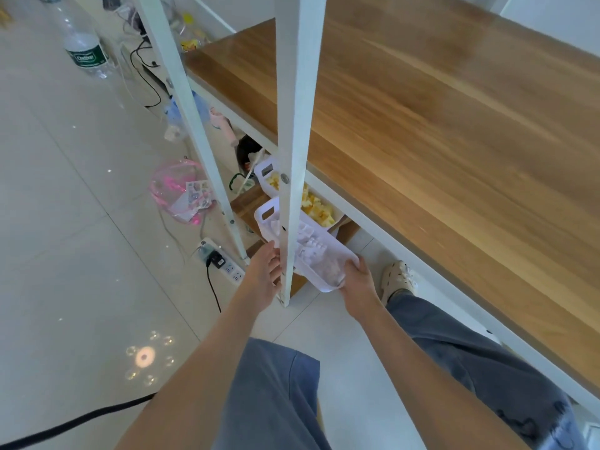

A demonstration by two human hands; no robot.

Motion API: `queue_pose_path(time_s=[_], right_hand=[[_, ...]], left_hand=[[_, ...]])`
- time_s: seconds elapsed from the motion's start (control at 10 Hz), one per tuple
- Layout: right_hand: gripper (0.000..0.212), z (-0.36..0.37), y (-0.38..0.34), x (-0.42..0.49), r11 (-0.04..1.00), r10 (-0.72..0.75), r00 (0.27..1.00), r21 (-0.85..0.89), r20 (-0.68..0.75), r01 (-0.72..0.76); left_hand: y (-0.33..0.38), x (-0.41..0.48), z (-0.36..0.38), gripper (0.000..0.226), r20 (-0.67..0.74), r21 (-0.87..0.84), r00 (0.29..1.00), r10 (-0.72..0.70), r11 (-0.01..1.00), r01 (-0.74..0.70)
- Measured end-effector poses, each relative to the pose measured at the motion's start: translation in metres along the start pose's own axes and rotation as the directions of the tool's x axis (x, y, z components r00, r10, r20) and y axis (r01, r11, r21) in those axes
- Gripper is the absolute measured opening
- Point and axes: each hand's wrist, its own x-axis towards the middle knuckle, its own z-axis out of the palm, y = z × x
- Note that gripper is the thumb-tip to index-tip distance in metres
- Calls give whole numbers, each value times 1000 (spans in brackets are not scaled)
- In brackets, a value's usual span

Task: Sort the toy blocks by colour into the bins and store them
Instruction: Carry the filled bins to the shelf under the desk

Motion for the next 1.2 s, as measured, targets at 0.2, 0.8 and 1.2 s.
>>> queue_pose_path(time_s=[0.2,0.8,1.2], right_hand=[[25,8,-22,-11,994,102,974,20,202,-108],[42,40,-43,26,904,143,948,-427,283,-8],[36,49,-47,44,902,165,981,-417,98,-110]], left_hand=[[-1,9,-11,22,59,12,998,-4,1000,3],[26,42,-26,50,36,-160,999,13,987,-7],[38,65,-24,52,166,-92,986,-15,995,30]])
